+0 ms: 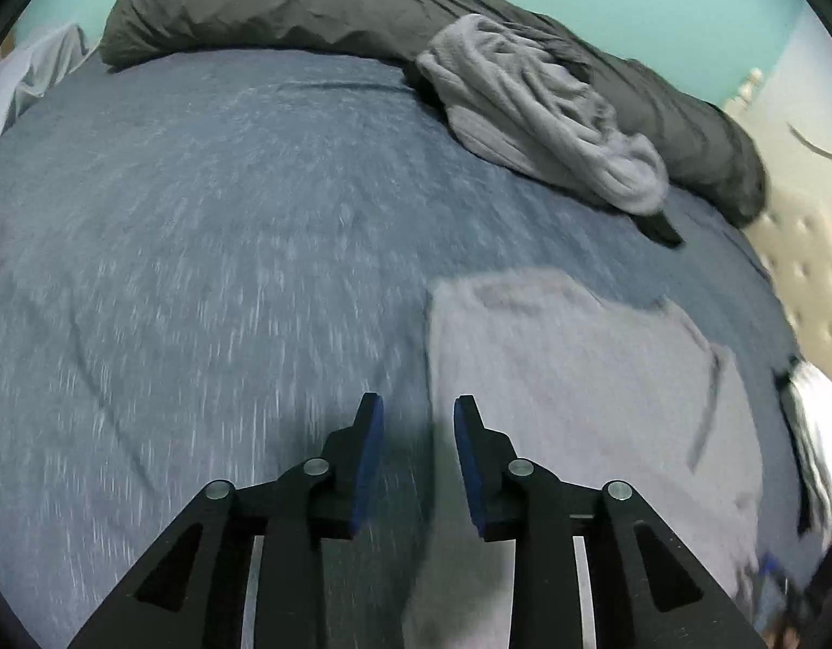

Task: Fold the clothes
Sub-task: 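Smooth the folded sweatshirt near the hem with both tools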

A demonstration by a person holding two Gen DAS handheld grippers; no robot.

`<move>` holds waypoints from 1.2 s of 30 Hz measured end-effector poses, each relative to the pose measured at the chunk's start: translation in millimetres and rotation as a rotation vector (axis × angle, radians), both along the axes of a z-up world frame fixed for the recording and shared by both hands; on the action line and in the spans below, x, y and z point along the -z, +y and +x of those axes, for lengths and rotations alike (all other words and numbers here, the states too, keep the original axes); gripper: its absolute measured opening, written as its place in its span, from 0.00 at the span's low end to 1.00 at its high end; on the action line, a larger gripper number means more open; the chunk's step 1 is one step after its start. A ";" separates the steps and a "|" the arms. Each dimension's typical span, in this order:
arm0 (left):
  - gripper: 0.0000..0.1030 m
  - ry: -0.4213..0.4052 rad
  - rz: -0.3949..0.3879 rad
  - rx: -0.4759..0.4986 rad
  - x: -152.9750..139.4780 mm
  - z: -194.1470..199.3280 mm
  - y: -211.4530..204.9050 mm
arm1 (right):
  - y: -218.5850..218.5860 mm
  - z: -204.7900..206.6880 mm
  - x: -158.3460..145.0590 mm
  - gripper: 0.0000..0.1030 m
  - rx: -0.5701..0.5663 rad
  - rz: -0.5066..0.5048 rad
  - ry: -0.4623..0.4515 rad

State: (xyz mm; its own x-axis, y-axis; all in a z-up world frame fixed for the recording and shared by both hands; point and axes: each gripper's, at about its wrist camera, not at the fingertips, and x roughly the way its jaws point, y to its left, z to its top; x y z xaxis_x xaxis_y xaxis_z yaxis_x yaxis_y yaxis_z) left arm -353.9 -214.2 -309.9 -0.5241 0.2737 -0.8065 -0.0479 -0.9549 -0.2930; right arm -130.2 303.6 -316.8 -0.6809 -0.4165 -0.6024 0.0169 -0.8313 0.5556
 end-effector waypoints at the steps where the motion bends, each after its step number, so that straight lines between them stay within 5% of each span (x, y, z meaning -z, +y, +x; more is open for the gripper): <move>1: 0.30 0.001 0.010 0.008 -1.4 12.6 -0.3 | 5.0 0.1 -1.6 0.34 0.016 -0.001 -0.001; 6: 0.34 -0.003 0.010 0.073 0.2 86.0 6.2 | 27.1 -14.2 -1.7 0.48 0.037 0.041 -0.065; 14: 0.37 0.005 0.047 0.154 20.8 162.1 38.3 | 9.2 -56.3 7.0 0.48 -0.228 0.233 -0.170; 20: 0.38 0.024 0.057 0.155 38.9 189.1 41.1 | -3.8 -67.9 16.8 0.48 -0.323 0.340 -0.240; 27: 0.39 0.038 0.086 0.119 47.7 196.1 32.8 | -8.8 -60.7 21.8 0.10 -0.356 0.368 -0.275; 36: 0.39 0.041 0.095 0.121 49.2 197.4 30.8 | -22.8 -46.8 -42.9 0.06 -0.412 0.392 -0.250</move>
